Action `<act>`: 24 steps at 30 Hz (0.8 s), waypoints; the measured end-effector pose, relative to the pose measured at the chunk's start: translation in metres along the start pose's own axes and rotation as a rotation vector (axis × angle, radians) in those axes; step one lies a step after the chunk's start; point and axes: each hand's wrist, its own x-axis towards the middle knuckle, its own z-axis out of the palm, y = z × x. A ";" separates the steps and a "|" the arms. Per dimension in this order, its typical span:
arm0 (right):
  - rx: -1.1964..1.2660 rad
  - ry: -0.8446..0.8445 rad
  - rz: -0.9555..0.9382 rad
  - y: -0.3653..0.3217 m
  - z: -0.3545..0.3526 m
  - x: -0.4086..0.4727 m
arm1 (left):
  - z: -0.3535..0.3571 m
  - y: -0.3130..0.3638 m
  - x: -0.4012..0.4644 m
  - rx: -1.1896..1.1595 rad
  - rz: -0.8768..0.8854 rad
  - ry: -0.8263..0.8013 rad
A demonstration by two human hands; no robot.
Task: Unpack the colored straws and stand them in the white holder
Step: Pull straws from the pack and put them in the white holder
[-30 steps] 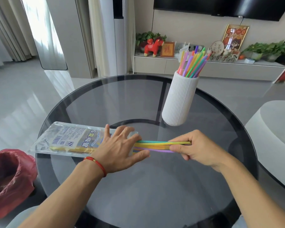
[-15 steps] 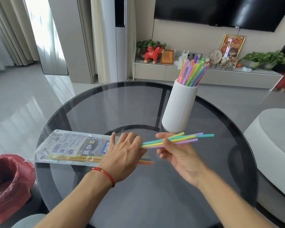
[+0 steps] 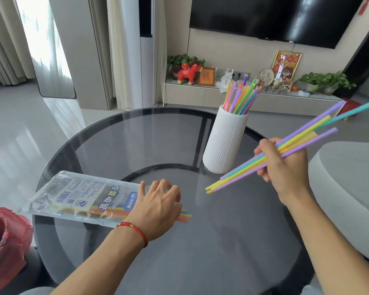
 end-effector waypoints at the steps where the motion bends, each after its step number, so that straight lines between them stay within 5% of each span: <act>1: -0.087 -0.018 -0.080 -0.008 -0.001 0.006 | 0.001 0.000 0.000 -0.010 0.000 0.001; 5: -0.409 -0.095 -0.323 -0.021 0.014 0.018 | 0.001 0.001 -0.002 -0.012 0.004 0.003; 8: -0.540 -0.203 -0.283 0.003 0.035 0.004 | 0.001 0.001 -0.002 -0.014 0.008 -0.004; 19: -0.246 -0.268 0.084 0.053 0.022 -0.028 | 0.007 0.006 -0.003 0.017 0.019 0.018; 24: -0.183 -0.258 0.095 0.050 0.017 -0.029 | 0.010 0.013 -0.003 0.004 0.026 0.062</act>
